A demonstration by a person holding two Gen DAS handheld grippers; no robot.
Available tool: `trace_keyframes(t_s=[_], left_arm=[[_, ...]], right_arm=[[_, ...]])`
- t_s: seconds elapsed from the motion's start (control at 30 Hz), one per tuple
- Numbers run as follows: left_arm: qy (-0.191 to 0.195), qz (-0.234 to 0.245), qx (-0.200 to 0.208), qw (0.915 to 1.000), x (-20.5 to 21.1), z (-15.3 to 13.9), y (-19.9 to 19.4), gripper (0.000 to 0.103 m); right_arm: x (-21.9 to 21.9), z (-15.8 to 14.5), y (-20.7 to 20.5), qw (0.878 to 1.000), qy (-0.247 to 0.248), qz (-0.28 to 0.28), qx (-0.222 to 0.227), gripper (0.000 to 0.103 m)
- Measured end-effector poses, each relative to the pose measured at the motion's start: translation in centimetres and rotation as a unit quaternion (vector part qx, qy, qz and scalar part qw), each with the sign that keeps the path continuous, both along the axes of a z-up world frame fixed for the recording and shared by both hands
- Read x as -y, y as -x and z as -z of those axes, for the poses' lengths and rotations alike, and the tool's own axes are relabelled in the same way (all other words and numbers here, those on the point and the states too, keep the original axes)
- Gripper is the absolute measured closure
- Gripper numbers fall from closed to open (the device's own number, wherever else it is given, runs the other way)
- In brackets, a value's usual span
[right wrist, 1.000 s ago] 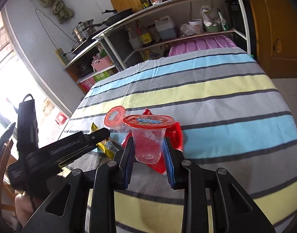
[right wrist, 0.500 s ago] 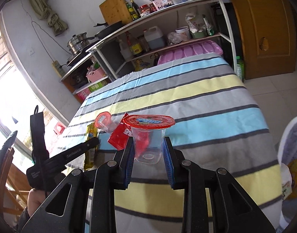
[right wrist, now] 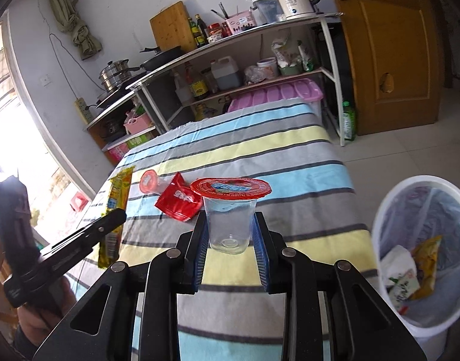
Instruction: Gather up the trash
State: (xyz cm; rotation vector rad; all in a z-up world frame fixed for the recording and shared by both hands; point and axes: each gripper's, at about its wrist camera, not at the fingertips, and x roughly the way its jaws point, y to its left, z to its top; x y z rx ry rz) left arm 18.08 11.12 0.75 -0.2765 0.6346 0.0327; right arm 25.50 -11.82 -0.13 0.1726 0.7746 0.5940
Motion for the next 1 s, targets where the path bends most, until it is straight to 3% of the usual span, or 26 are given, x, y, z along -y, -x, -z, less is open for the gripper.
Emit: trace_keyframes(t_s=[0.47,1.0], left_arm=[[0.006,0.117,0.023,0.9928,7.7,-2.4,-0.7,0.091],[-0.002,0.19,0.019,0.9816,14.2,-2.6,-2.6,0.091]], right_arm=[[5.6,-0.8,2.1,0.998,0.013,0.053,0.01,0.073],[11.0,-0.4,2.6,0.994,0.024,0.11,0.01,0.073]])
